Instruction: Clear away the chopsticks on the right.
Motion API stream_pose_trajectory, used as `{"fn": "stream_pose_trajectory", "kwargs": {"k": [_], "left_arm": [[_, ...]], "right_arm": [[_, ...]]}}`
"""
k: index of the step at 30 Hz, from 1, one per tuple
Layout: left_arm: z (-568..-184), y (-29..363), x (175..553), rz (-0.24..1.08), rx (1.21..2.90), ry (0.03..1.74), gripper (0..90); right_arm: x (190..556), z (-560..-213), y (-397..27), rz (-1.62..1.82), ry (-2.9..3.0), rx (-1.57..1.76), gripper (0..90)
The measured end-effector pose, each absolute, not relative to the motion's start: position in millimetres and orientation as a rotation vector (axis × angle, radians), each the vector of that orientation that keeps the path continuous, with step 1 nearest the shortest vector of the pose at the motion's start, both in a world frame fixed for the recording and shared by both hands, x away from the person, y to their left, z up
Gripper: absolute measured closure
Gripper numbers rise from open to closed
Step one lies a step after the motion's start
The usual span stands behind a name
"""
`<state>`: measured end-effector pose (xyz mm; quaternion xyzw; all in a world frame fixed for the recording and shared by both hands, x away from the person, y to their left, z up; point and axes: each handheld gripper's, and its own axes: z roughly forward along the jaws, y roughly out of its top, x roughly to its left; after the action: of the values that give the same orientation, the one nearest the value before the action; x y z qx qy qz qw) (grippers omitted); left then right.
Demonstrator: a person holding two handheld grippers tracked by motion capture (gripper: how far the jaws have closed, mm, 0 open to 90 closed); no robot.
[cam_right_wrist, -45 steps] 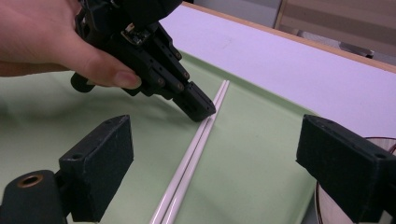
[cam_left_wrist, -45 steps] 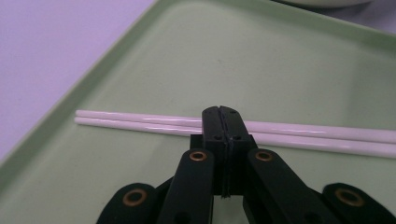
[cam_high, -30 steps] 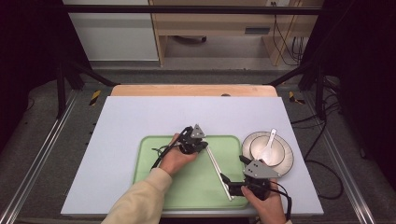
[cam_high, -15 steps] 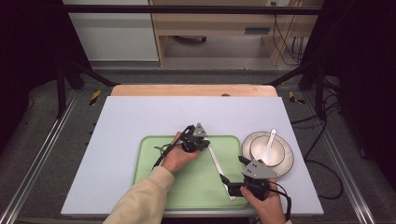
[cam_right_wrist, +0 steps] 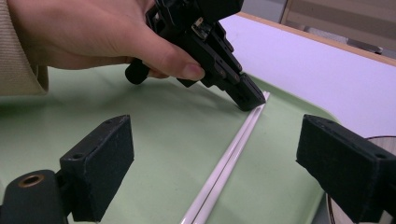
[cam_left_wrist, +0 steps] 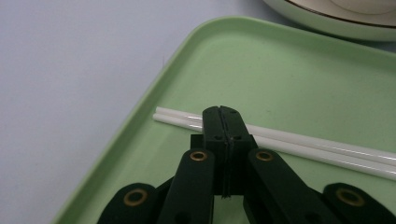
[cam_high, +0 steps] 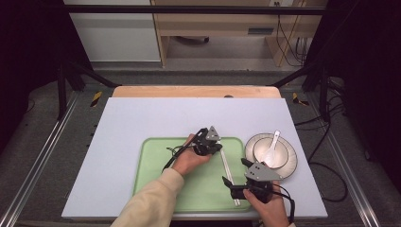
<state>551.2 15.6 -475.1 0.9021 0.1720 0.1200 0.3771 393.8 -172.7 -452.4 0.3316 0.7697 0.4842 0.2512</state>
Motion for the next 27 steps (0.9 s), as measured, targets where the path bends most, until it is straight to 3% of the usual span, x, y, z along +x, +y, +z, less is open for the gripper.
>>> {"fn": "stream_pose_trajectory", "kwargs": {"k": [14,27], "left_arm": [[-474,-3,546,0.282,2.298,0.372,89.8],[-466,2,538,0.282,2.27,0.371,89.7]], "right_arm": [[394,-452,-173,1.322,2.091,0.901,11.0],[393,-451,-174,1.327,2.079,0.905,10.7]]}}
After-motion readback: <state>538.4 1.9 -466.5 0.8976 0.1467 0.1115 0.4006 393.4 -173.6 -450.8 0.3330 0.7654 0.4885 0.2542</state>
